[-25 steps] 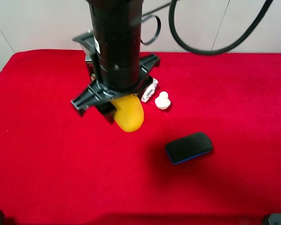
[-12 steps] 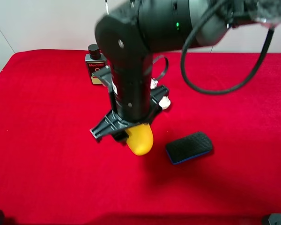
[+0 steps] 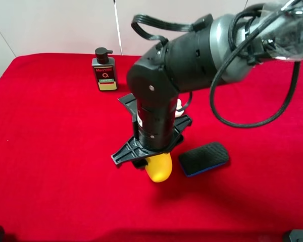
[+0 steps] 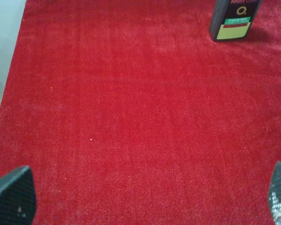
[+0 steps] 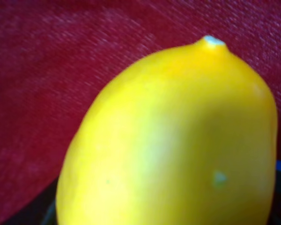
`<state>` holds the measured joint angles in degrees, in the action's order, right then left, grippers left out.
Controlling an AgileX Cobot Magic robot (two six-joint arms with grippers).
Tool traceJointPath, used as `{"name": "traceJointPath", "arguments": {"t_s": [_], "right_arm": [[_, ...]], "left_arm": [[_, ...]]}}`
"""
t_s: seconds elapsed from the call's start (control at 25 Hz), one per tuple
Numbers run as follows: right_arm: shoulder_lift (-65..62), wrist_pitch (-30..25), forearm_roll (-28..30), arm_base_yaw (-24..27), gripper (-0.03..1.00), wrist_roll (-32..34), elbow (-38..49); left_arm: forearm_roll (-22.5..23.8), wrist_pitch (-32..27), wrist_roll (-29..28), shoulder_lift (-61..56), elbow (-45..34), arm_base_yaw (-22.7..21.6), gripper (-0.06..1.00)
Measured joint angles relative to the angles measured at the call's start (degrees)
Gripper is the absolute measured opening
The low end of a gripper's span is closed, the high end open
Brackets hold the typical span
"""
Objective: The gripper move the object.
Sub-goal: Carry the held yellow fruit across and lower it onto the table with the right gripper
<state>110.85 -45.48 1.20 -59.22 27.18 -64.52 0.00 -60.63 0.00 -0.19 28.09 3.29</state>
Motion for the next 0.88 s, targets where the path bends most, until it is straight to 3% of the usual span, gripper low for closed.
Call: {"name": "traceJointPath", "arguments": {"t_s": [0.52, 0.88], "right_arm": [[-0.01, 10.40, -1.87, 3.98, 0.45, 1.89, 8.76], [0.84, 13.28, -4.21, 4.56, 0.45, 1.99, 9.79]], "left_arm": [[0.00, 0.00, 0.00, 0.00, 0.00, 0.00, 0.99], [0.00, 0.00, 0.00, 0.00, 0.00, 0.00, 0.99]]}}
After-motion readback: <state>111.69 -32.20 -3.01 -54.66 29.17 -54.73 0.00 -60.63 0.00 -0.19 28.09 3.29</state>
